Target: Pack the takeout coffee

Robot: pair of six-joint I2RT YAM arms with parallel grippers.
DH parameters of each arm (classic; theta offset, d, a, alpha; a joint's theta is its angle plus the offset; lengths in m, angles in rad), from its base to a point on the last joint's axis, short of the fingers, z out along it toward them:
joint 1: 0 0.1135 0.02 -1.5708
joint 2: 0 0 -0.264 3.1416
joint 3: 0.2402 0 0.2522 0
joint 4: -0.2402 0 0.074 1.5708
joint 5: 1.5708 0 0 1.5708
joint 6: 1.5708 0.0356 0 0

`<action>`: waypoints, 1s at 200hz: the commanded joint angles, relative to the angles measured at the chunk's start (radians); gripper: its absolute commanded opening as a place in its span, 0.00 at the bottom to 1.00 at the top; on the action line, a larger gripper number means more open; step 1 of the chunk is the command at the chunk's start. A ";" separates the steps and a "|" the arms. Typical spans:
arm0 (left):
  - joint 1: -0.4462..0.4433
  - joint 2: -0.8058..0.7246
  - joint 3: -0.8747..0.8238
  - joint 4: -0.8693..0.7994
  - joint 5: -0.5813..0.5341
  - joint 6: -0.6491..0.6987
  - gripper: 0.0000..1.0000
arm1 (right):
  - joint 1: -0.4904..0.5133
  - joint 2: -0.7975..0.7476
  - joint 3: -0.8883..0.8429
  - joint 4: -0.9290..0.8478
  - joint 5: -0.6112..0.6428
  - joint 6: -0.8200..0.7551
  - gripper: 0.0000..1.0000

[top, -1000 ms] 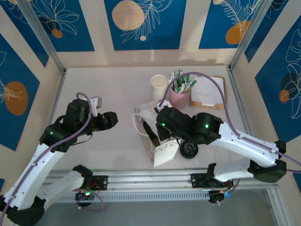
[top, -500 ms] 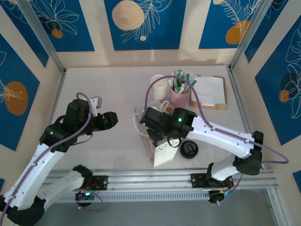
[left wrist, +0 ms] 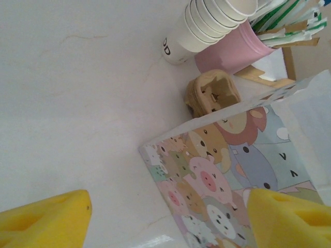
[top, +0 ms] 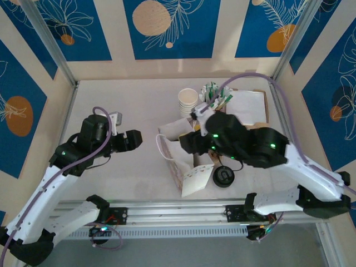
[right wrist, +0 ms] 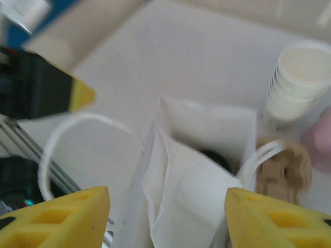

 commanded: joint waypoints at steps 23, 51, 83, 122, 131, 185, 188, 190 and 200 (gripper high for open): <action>-0.004 0.052 0.075 0.023 -0.152 0.110 1.00 | -0.022 -0.197 -0.127 0.349 0.173 -0.266 0.68; 0.001 0.067 0.028 0.127 -0.307 0.194 1.00 | -0.164 -0.329 -0.297 0.522 0.224 -0.406 0.77; 0.062 0.151 0.060 0.187 -0.449 0.304 1.00 | -0.481 -0.458 -0.581 0.702 0.123 -0.435 0.81; 0.144 0.186 -0.096 0.409 -0.713 0.309 1.00 | -0.896 -0.498 -0.905 0.885 -0.167 -0.367 0.88; 0.168 0.177 -0.162 0.479 -0.764 0.303 1.00 | -0.963 -0.488 -0.958 0.906 -0.210 -0.339 0.89; 0.305 0.192 -0.447 0.812 -0.849 0.362 1.00 | -1.180 -0.323 -1.238 1.161 -0.304 -0.230 0.90; 0.307 0.200 -0.455 0.825 -0.854 0.367 1.00 | -1.183 -0.308 -1.247 1.177 -0.311 -0.228 0.90; 0.308 0.204 -0.462 0.834 -0.857 0.372 1.00 | -1.184 -0.299 -1.252 1.189 -0.315 -0.229 0.90; 0.308 0.232 -0.489 0.894 -0.855 0.396 1.00 | -1.187 -0.253 -1.274 1.240 -0.328 -0.233 0.90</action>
